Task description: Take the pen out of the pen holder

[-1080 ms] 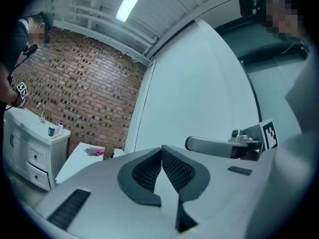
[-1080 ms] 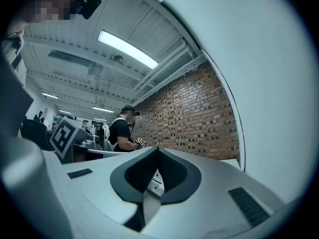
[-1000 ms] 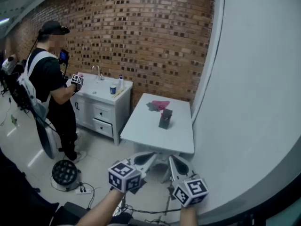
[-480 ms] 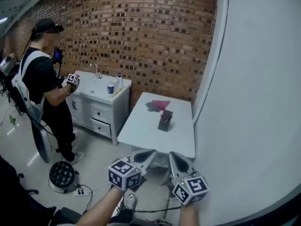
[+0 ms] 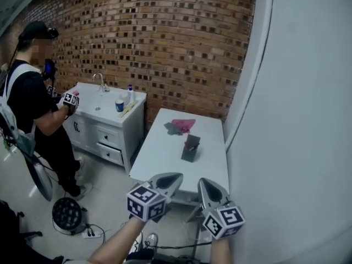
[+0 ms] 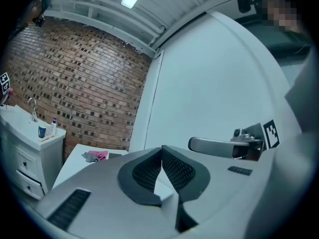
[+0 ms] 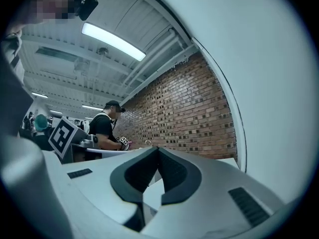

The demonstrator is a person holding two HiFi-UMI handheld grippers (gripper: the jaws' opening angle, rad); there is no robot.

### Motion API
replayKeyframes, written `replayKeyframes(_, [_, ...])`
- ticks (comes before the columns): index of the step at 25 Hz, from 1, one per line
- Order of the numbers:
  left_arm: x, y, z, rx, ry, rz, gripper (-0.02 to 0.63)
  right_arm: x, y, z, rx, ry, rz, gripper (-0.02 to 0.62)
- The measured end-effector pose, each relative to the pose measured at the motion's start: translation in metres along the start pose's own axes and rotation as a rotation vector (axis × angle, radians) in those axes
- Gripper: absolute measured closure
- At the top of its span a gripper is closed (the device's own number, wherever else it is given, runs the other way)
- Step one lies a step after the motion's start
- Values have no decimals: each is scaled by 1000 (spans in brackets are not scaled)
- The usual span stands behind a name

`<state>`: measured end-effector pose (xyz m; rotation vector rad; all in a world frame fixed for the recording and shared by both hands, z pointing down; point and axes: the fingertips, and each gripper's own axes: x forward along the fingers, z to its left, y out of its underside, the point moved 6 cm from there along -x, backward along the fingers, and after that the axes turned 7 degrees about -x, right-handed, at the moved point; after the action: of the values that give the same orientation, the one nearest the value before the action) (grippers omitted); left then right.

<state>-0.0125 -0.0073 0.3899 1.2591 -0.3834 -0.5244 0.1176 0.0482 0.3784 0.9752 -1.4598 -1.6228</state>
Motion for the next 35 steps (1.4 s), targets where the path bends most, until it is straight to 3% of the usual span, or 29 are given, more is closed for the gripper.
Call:
replayKeyframes(19, [114, -37, 162, -29, 66, 89, 598, 177, 13, -88, 15, 85, 75, 595])
replayKeyframes(35, [185, -24, 209, -35, 49, 152, 598, 222, 41, -154, 41, 138, 136, 595])
